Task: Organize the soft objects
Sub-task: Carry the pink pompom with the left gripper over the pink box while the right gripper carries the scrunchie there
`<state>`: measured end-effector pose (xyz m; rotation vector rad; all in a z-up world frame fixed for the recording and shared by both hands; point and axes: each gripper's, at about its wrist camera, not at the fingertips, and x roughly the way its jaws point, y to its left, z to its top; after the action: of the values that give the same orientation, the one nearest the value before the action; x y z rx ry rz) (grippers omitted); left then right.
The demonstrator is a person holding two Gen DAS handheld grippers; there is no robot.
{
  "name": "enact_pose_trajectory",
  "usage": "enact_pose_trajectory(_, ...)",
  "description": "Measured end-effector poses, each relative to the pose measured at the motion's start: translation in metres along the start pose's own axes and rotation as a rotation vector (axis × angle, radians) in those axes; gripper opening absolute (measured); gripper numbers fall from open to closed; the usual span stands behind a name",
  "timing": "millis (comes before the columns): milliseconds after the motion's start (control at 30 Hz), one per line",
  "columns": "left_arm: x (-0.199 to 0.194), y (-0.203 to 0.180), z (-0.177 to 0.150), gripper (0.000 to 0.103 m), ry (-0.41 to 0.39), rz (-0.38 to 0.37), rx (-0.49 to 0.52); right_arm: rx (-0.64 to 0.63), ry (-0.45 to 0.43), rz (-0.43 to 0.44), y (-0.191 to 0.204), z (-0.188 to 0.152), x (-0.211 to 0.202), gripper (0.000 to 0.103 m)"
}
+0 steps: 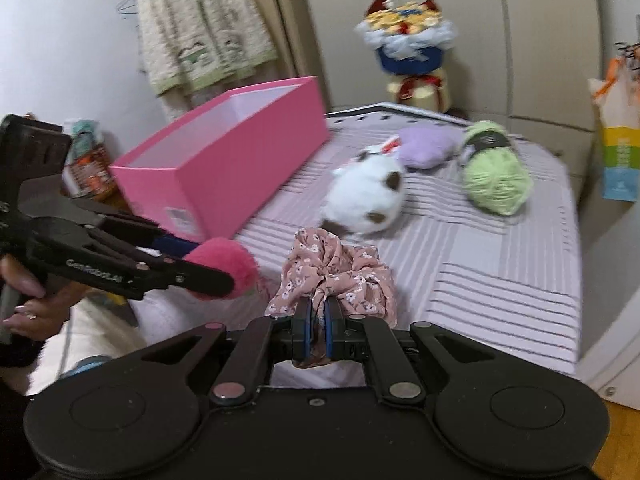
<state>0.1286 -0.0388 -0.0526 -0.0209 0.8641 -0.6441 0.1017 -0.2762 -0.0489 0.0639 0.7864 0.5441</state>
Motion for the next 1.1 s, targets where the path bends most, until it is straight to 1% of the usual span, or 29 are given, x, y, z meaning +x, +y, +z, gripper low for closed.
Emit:
enact_pose_trajectory(167, -0.02, 0.004, -0.005, 0.048, 0.02, 0.003, -0.02, 0.009, -0.001, 0.071, 0.014, 0.006, -0.002, 0.009)
enact_pose_trajectory(267, -0.034, 0.008, -0.01, 0.048, 0.006, 0.01, -0.028, -0.005, -0.009, 0.105, 0.025, 0.01, -0.004, 0.009)
enact_pose_trajectory(367, -0.049, 0.012, -0.013, 0.048, -0.014, 0.023, -0.027, -0.04, -0.023, 0.119, 0.04, 0.018, -0.008, 0.009)
enact_pose_trajectory(533, -0.081, 0.022, -0.019, 0.048, -0.088, 0.063, -0.026, -0.098, -0.051, 0.152, 0.061, 0.036, -0.014, 0.009)
enact_pose_trajectory(667, -0.105, 0.03, -0.021, 0.048, -0.136, 0.061, -0.041, -0.152, -0.094, 0.176, 0.078, 0.05, -0.018, 0.009)
enact_pose_trajectory(733, -0.114, 0.035, -0.02, 0.048, -0.155, 0.076, -0.046, -0.164, -0.117, 0.192, 0.084, 0.055, -0.018, 0.009)
enact_pose_trajectory(867, -0.133, 0.045, -0.012, 0.048, -0.21, 0.078, -0.059, -0.193, -0.159, 0.213, 0.094, 0.074, -0.008, 0.009)
enact_pose_trajectory(967, -0.144, 0.051, -0.002, 0.048, -0.26, 0.111, -0.046, -0.206, -0.18, 0.235, 0.1, 0.09, 0.002, 0.009)
enact_pose_trajectory(1100, -0.145, 0.066, 0.015, 0.048, -0.289, 0.151, -0.052, -0.244, -0.224, 0.215, 0.11, 0.108, 0.015, 0.009)
